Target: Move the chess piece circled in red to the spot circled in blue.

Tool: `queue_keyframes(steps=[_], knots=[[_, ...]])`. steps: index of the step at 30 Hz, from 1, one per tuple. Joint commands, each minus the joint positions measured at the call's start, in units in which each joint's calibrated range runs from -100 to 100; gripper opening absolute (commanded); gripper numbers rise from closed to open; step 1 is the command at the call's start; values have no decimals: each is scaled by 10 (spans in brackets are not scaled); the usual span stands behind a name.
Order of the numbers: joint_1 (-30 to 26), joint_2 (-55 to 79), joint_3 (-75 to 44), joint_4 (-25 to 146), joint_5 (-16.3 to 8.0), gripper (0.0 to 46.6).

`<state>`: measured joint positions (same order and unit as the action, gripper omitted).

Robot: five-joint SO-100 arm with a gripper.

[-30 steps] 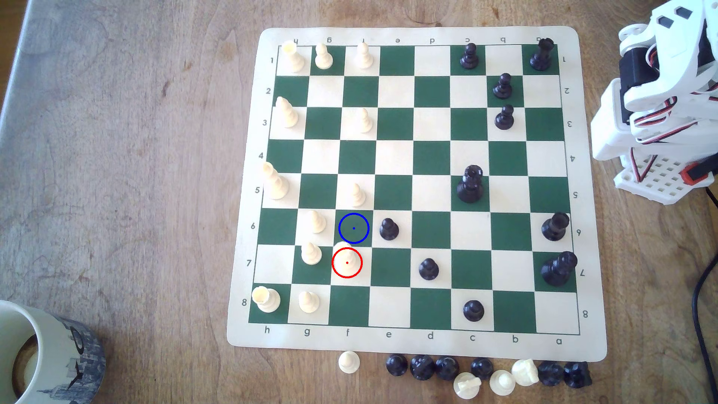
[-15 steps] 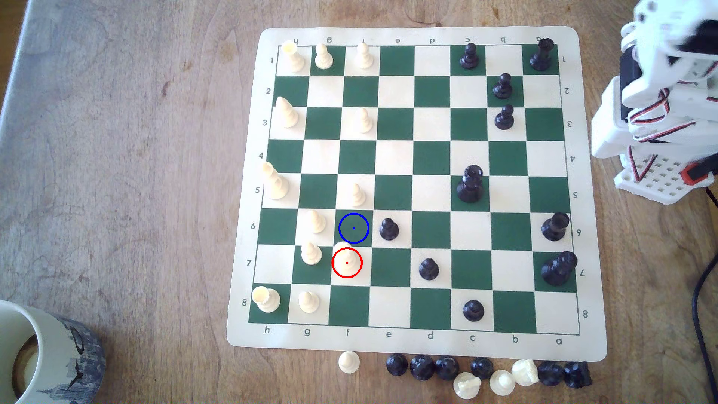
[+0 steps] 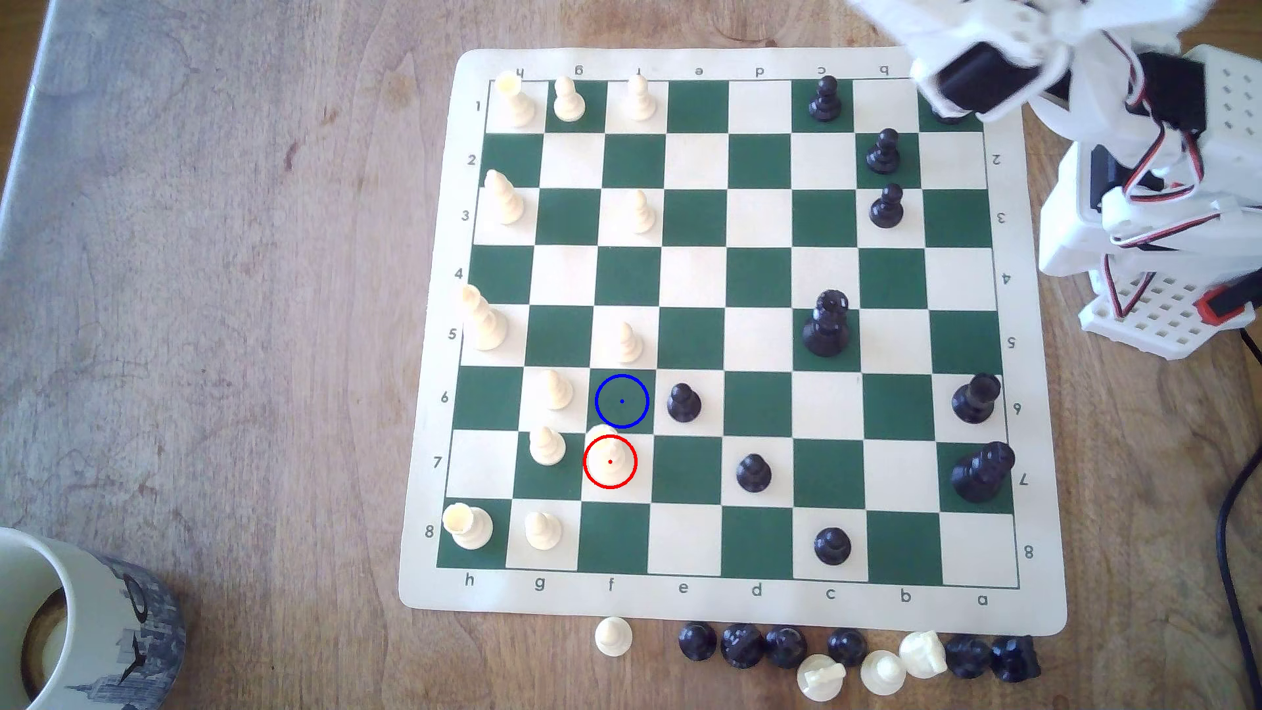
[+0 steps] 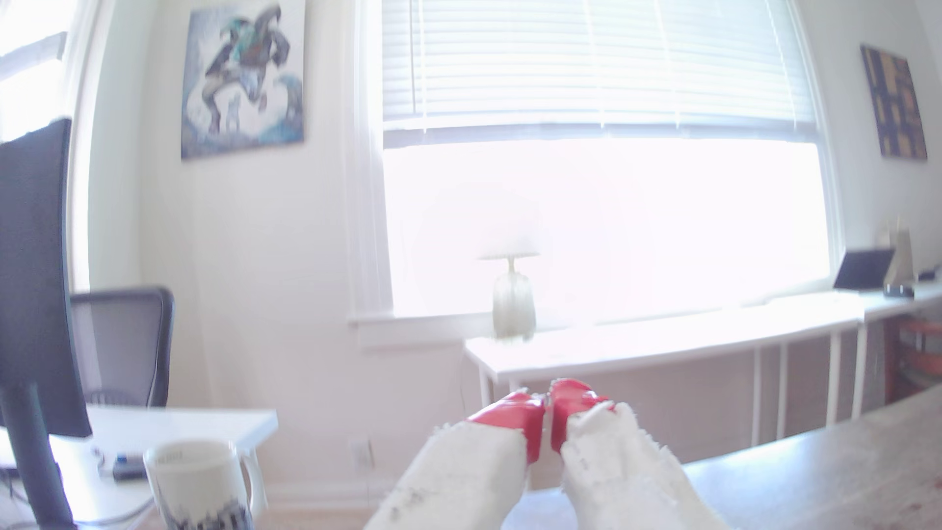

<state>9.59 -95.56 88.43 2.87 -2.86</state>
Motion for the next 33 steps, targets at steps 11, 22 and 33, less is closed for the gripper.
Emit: queue_keyframes(steps=[11,22,33], knots=[[-147,330,-433,450,3,3],[-190,574,-665,573,-21,26],[-235,810,-861,594,-66,50]])
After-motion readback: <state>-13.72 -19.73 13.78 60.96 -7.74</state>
